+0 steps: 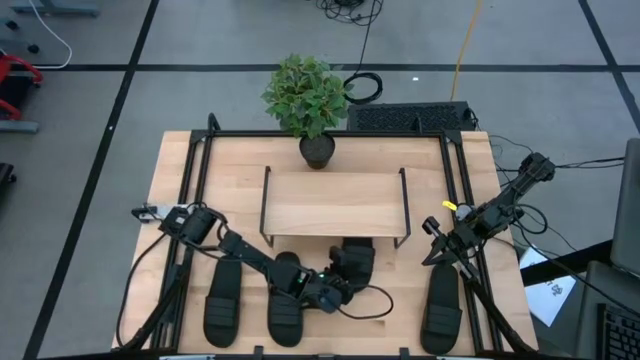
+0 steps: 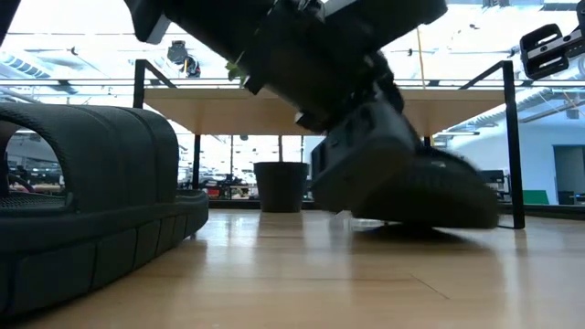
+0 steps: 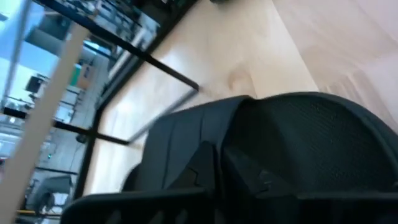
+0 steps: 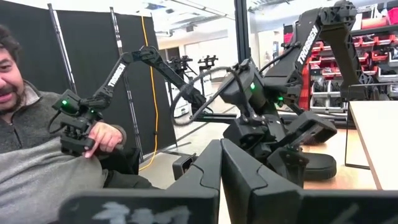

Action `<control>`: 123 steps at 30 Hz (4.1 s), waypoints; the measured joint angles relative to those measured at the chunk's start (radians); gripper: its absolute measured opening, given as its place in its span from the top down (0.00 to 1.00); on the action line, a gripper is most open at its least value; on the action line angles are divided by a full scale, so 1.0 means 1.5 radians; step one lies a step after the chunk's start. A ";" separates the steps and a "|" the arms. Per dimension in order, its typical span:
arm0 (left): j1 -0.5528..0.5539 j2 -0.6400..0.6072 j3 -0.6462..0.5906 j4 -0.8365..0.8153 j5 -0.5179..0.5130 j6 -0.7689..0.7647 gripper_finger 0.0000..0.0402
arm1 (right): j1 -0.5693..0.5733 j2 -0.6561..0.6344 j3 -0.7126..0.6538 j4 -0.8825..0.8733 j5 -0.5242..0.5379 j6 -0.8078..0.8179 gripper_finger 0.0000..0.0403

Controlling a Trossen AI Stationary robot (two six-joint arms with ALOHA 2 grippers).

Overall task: Pick and place slides into the shelf
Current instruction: Put the black slides under the shelf, then adjust the shelf

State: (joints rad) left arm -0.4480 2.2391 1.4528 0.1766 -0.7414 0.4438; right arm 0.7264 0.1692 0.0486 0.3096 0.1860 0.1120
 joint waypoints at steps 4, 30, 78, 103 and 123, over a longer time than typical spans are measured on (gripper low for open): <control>0.008 0.000 0.000 0.028 0.002 0.005 0.99 | 0.000 0.000 0.000 0.000 0.000 0.000 1.00; 0.071 0.000 0.000 0.055 0.126 -0.089 0.94 | 0.000 0.000 0.000 0.005 0.000 0.000 1.00; -0.134 -0.433 -0.307 -0.046 -0.306 -0.089 0.44 | 0.001 0.061 0.271 -0.343 0.261 -0.098 0.73; -0.131 -0.568 -0.385 -0.012 -0.498 -0.076 0.44 | -0.001 0.164 0.300 -0.667 0.453 0.265 1.00; -0.131 -0.568 -0.385 -0.013 -0.460 -0.089 0.44 | -0.101 0.171 0.204 -0.469 0.359 0.175 1.00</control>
State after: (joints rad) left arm -0.6445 1.3869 0.8757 0.1573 -1.4315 0.3107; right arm 0.5746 0.4259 0.3543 -0.3936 0.7243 0.3748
